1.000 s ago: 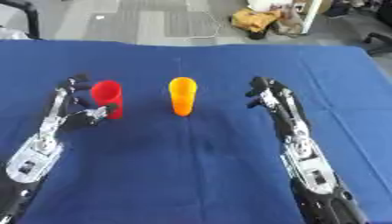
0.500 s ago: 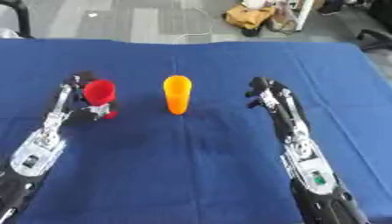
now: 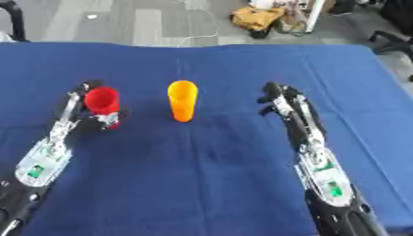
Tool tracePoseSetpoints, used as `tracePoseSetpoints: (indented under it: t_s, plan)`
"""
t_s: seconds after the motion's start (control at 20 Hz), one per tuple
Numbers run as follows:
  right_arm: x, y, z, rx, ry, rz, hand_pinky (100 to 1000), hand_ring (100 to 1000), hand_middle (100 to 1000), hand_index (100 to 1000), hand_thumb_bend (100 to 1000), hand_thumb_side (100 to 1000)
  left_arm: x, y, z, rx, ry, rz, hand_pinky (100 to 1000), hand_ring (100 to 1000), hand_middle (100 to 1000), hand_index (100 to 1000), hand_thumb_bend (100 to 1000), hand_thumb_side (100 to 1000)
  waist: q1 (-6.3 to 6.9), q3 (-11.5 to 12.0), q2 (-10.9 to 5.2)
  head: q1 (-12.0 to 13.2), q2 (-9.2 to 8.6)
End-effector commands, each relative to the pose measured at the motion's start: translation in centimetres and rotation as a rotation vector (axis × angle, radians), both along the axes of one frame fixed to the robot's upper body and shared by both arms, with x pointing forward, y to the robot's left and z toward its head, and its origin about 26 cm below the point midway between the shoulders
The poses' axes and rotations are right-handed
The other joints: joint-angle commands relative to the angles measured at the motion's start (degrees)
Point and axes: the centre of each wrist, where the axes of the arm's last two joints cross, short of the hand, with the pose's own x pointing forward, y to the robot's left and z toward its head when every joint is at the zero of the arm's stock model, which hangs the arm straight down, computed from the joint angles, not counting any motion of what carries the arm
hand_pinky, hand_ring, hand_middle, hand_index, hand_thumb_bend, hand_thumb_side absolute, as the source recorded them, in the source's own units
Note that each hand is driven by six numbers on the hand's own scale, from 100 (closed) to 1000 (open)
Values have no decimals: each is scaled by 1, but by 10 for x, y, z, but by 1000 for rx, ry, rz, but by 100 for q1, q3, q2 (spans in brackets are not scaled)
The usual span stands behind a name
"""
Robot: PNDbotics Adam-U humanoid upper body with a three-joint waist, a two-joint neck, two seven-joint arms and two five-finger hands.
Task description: Pour the contents of one cup into another cup.
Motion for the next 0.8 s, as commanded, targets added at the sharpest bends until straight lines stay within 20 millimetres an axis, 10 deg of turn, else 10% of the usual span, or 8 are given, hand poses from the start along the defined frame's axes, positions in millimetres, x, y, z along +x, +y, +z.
tracePoseSetpoints:
  t_s: [0.05, 0.8]
  plan:
    - [2, 0, 10, -1, -31, 9, 486, 617, 465, 636, 597, 717, 4, -2, 12, 14, -28, -13, 427, 712, 689, 841, 825, 418, 14, -18, -78, -2, -50]
    - [2, 0, 10, 0, -30, 11, 487, 617, 465, 637, 593, 718, 3, -7, 8, 56, -2, -49, 313, 617, 600, 824, 716, 378, 30, -41, -85, -7, -35]
